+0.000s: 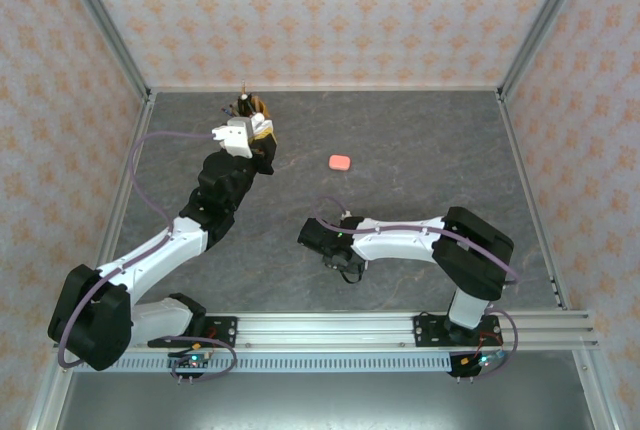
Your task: Insert the wireless bluetooth earbuds into the charging case
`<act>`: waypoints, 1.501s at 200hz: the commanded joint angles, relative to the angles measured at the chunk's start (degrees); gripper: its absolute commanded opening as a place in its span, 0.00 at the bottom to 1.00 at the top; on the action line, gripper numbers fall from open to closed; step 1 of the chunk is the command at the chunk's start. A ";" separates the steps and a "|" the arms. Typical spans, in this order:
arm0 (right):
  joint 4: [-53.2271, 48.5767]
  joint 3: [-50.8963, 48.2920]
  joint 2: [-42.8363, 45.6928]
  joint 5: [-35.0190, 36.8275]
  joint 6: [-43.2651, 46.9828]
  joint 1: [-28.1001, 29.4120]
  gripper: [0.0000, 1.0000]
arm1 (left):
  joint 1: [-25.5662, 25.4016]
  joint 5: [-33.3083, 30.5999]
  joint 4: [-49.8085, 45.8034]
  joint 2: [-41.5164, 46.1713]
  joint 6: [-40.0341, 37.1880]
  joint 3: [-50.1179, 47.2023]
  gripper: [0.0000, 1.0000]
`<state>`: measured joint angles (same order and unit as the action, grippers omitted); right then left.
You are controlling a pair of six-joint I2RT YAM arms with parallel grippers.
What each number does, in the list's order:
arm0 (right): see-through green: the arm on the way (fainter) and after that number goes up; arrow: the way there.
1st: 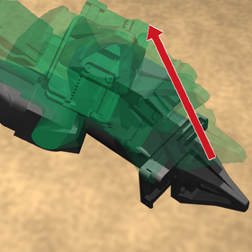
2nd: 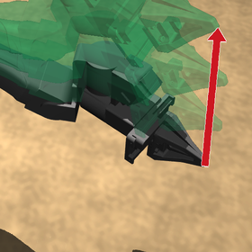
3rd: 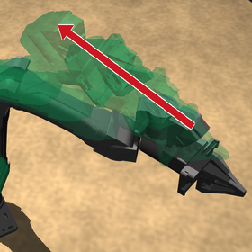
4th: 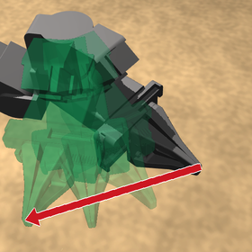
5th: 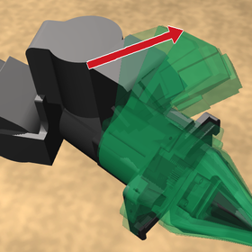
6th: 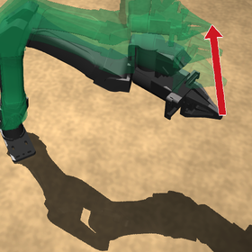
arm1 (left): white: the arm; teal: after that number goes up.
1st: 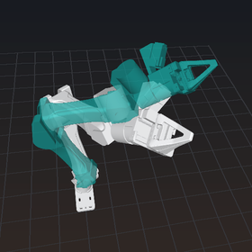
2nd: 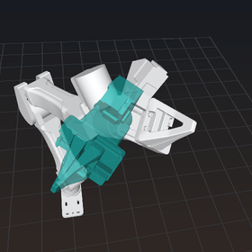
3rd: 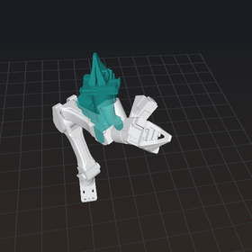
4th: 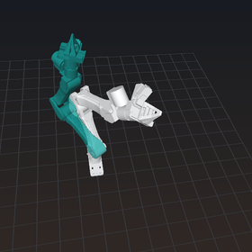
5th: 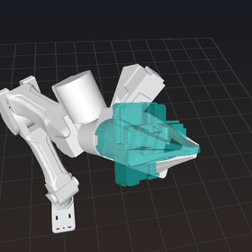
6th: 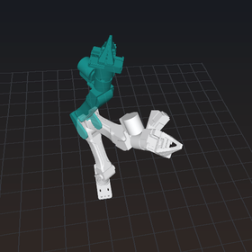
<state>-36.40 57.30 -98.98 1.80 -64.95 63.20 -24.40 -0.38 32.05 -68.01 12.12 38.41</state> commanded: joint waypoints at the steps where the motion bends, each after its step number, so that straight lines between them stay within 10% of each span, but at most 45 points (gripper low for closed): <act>1: 0.97 -1.23 0.07 -1.98 -0.79 1.02 0.29 | -0.37 0.12 2.67 0.36 -0.87 1.13 0.00; 133: 1.33 0.45 7.35 9.84 4.87 -2.02 0.27 | -0.32 3.90 3.17 -0.36 -3.47 1.36 0.00; 218: 5.64 4.62 19.10 19.53 21.47 -11.88 0.27 | -0.38 20.60 6.76 2.35 -8.70 -0.85 0.00; 300: 15.66 17.49 23.23 14.00 38.52 -19.34 0.28 | -0.86 30.06 2.43 3.41 -13.55 1.51 0.00</act>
<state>-25.76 71.24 -76.62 17.85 -33.61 44.69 -24.43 25.67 35.22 -65.60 1.63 37.82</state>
